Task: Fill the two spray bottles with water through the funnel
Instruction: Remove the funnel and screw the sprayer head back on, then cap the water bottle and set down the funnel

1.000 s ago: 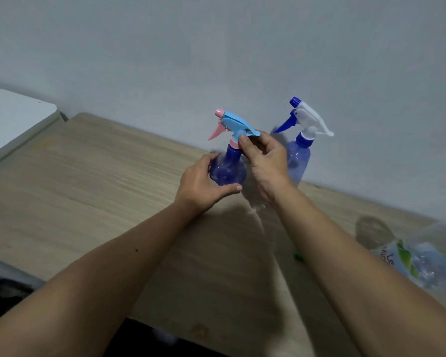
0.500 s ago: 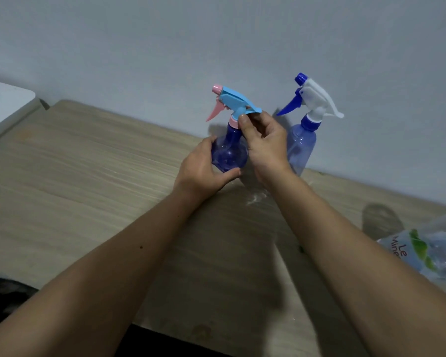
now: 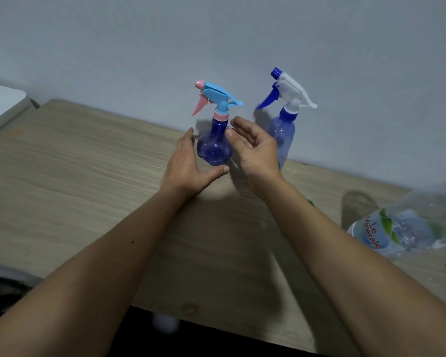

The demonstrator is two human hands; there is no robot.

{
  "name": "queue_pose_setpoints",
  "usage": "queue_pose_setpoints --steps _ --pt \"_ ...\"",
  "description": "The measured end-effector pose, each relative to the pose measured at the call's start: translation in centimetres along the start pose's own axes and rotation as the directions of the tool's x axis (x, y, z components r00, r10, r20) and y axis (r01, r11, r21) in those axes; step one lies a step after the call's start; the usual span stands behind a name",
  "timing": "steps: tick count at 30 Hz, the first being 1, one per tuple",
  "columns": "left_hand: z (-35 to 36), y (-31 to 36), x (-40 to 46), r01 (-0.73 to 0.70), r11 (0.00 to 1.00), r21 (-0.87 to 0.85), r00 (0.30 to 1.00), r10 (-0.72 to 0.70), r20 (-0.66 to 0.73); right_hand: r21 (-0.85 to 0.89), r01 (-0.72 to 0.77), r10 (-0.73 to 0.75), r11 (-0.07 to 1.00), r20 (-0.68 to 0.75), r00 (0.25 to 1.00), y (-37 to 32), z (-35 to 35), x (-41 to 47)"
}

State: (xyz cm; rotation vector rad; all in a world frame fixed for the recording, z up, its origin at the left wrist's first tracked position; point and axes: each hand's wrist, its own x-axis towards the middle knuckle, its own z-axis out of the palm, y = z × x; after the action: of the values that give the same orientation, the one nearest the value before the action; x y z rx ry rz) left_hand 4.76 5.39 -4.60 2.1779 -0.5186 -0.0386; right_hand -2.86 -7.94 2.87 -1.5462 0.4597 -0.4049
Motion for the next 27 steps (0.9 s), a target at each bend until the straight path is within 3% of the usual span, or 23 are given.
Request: queue_pose_setpoints --steps 15,27 --pt "-0.3 1.5 -9.4 -0.004 0.998 0.07 1.0 0.005 -0.003 -0.037 0.021 -0.02 0.999 0.021 1.0 0.7 -6.7 -9.4" --pt "2.0 9.1 -19.6 -0.127 0.989 -0.073 0.986 0.134 0.102 0.027 -0.023 0.026 0.999 -0.108 0.994 2.0 -16.6 -21.1"
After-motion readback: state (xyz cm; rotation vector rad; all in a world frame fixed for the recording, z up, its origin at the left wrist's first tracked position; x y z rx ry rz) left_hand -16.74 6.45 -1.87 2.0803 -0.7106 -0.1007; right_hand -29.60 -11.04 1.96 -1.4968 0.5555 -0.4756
